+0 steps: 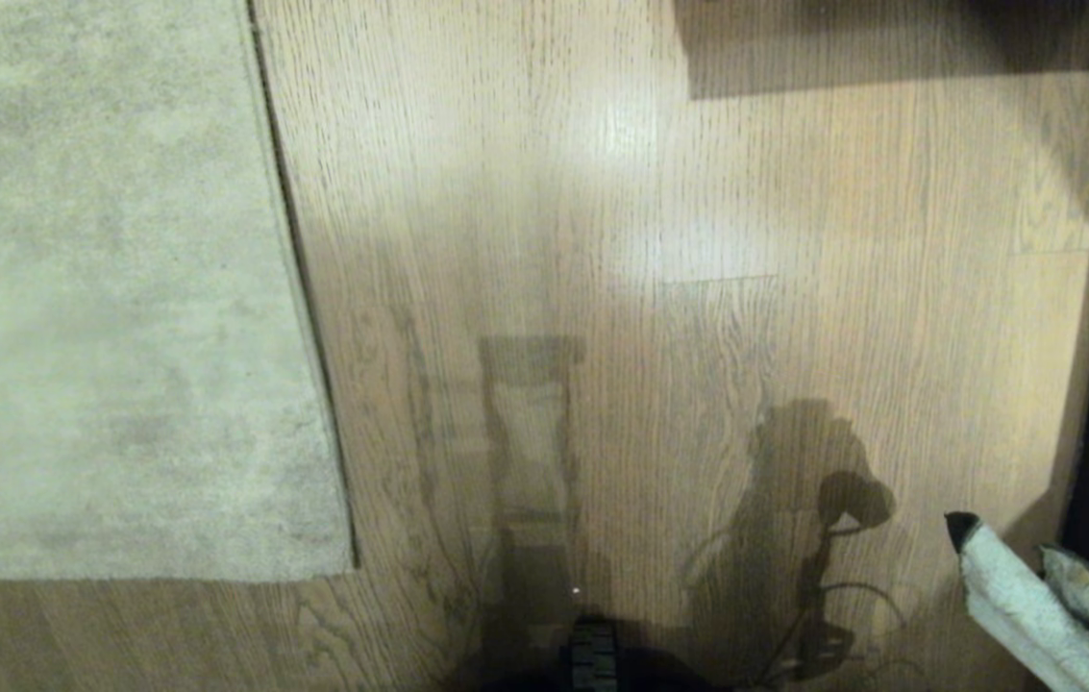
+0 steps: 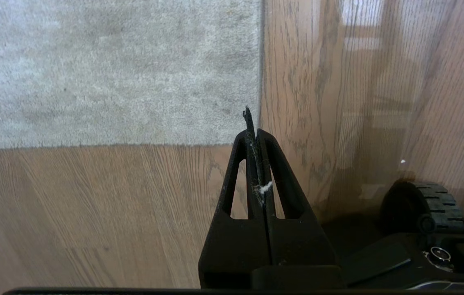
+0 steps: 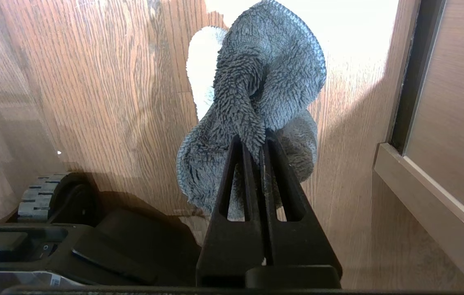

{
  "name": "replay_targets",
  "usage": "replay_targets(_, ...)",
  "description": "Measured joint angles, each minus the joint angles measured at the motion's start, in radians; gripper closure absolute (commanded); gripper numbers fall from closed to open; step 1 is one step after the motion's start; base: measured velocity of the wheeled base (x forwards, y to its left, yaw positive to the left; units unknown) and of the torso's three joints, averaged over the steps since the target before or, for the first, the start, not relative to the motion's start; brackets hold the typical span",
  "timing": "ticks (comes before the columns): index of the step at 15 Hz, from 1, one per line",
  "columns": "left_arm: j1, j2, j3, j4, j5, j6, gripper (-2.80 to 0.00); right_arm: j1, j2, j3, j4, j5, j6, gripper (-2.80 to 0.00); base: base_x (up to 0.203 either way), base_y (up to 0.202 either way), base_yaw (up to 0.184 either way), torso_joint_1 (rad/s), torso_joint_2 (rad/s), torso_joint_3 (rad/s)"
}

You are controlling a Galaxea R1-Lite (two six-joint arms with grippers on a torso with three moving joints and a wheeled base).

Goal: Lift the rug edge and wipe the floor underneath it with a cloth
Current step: Lift up the carpet

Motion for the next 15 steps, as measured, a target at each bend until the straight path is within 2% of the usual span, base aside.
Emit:
replay_targets(3,0.000,0.027,-0.045,0.002,0.023,-0.007,0.00,0.000,0.000,0.000,0.000,0.000,0.000,0.00,0.000,0.000,0.000,0.000,0.00,0.000)
replay_targets(8,-0.008,0.253,-0.222,0.002,0.041,-0.001,0.00,0.000,0.000,0.000,0.000,0.000,0.000,0.00,0.000,0.000,0.000,0.000,0.00,0.000)
replay_targets(12,-0.007,0.444,-0.261,0.002,0.055,0.002,0.00,0.000,0.000,0.000,0.000,0.000,0.000,0.00,0.000,0.000,0.000,0.000,0.00,0.000)
replay_targets(15,-0.006,0.558,-0.265,0.001,0.061,0.034,0.00,0.000,0.000,0.001,0.000,0.000,0.000,0.00,0.000,0.000,0.000,0.000,0.00,0.000)
